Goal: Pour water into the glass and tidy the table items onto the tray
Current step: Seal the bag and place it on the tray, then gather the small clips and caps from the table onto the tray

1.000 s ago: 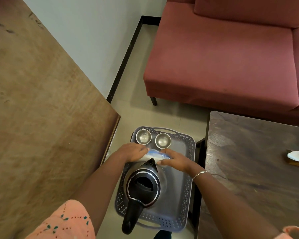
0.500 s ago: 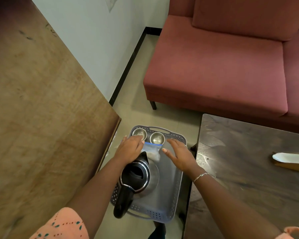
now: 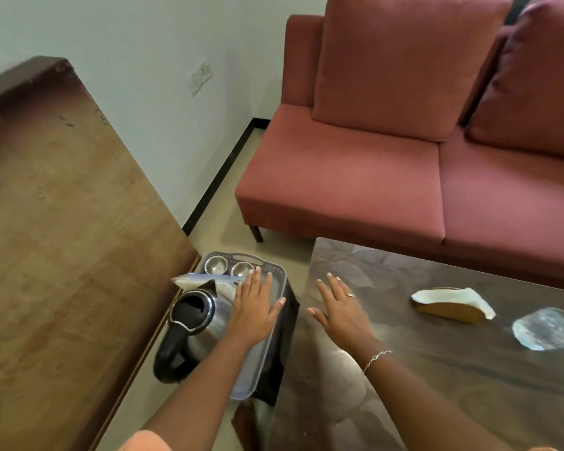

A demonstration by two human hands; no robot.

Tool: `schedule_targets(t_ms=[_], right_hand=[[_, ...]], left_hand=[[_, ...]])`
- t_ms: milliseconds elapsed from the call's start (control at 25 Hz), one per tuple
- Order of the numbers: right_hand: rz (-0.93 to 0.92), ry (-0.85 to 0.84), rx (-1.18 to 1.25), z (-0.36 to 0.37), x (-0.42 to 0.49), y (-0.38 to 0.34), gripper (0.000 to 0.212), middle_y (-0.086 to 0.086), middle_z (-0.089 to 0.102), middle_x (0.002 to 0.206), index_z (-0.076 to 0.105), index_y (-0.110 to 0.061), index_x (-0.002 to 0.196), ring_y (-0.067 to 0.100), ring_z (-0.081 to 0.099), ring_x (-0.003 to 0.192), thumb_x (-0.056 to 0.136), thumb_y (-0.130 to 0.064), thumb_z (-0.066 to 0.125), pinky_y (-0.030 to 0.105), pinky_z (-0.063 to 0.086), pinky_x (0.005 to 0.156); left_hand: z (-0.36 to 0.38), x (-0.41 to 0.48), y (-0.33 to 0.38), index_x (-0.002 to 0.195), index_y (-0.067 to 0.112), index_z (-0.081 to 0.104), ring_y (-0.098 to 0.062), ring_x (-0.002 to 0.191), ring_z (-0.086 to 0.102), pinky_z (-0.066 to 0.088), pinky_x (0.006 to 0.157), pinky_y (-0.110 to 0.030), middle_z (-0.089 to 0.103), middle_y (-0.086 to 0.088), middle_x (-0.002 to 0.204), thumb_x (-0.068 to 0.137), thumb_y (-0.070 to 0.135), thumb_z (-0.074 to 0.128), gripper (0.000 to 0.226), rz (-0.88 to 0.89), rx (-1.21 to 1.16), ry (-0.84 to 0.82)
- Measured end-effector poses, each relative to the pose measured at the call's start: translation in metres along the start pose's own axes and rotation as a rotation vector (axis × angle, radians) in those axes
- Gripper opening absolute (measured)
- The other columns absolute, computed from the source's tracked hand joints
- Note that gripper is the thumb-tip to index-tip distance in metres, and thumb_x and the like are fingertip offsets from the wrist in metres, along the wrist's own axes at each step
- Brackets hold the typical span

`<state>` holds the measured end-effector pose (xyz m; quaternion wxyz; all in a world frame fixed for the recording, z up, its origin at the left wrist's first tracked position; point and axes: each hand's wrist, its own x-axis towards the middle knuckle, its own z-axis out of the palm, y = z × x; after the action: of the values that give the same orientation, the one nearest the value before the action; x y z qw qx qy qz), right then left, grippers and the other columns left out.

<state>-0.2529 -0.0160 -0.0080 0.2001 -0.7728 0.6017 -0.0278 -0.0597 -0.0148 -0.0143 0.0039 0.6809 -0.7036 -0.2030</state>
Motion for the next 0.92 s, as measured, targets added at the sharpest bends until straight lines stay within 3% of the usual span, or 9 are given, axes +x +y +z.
schedule_targets(t_ms=[80, 200, 360, 480, 640, 920], right_hand=[[0.002, 0.006, -0.020, -0.011, -0.024, 0.022, 0.075, 0.009, 0.007, 0.156, 0.015, -0.017, 0.146, 0.024, 0.003, 0.144, 0.087, -0.063, 0.013, 0.033, 0.006, 0.116], [0.005, 0.075, -0.036, -0.019, -0.047, 0.052, 0.109, 0.015, 0.019, 0.153, 0.025, -0.012, 0.144, 0.030, 0.015, 0.142, 0.067, -0.077, -0.018, 0.038, 0.012, 0.115], [0.029, 0.073, -0.071, -0.031, -0.074, 0.078, 0.092, 0.016, 0.017, 0.153, 0.024, -0.012, 0.144, 0.031, 0.012, 0.142, 0.078, -0.072, 0.004, 0.039, 0.010, 0.115], [0.040, 0.107, -0.075, -0.038, -0.089, 0.089, 0.103, 0.016, 0.017, 0.153, 0.023, -0.012, 0.144, 0.031, 0.012, 0.142, 0.072, -0.076, -0.013, 0.038, 0.009, 0.115], [0.051, 0.133, -0.061, -0.041, -0.107, 0.098, 0.071, 0.016, 0.012, 0.154, 0.020, -0.013, 0.145, 0.030, 0.007, 0.143, 0.090, -0.056, 0.029, 0.037, 0.007, 0.116], [0.031, 0.166, -0.077, -0.040, -0.155, 0.119, 0.067, 0.017, 0.012, 0.154, 0.020, -0.012, 0.145, 0.031, 0.007, 0.142, 0.092, -0.050, 0.037, 0.038, 0.005, 0.116]], left_hand=[[0.009, -0.017, 0.032, 0.149, 0.014, 0.000, -0.023, 0.144, -0.011, -0.003, 0.117, -0.039, -0.008, -0.011, 0.157, 0.090, 0.061, 0.012, 0.077, -0.001, 0.038, -0.032], [0.016, -0.036, 0.066, 0.149, 0.012, -0.001, -0.024, 0.144, -0.011, -0.003, 0.118, -0.040, -0.009, -0.013, 0.157, 0.097, 0.049, 0.024, 0.068, 0.026, 0.077, -0.004], [0.019, -0.053, 0.097, 0.149, 0.013, 0.000, -0.024, 0.144, -0.011, -0.003, 0.118, -0.039, -0.010, -0.012, 0.157, 0.097, 0.049, 0.025, 0.068, 0.046, 0.121, 0.030], [0.016, -0.065, 0.111, 0.149, 0.013, 0.001, -0.024, 0.145, -0.010, -0.003, 0.118, -0.039, -0.009, -0.012, 0.157, 0.097, 0.049, 0.026, 0.068, 0.046, 0.143, 0.054], [0.019, -0.077, 0.123, 0.149, 0.012, -0.001, -0.025, 0.144, -0.011, -0.004, 0.117, -0.039, -0.010, -0.014, 0.156, 0.096, 0.051, 0.025, 0.070, 0.025, 0.161, 0.047], [0.034, -0.116, 0.162, 0.148, 0.012, -0.004, -0.025, 0.144, -0.013, -0.004, 0.117, -0.039, -0.012, -0.015, 0.156, 0.096, 0.053, 0.024, 0.072, 0.039, 0.186, 0.066]])
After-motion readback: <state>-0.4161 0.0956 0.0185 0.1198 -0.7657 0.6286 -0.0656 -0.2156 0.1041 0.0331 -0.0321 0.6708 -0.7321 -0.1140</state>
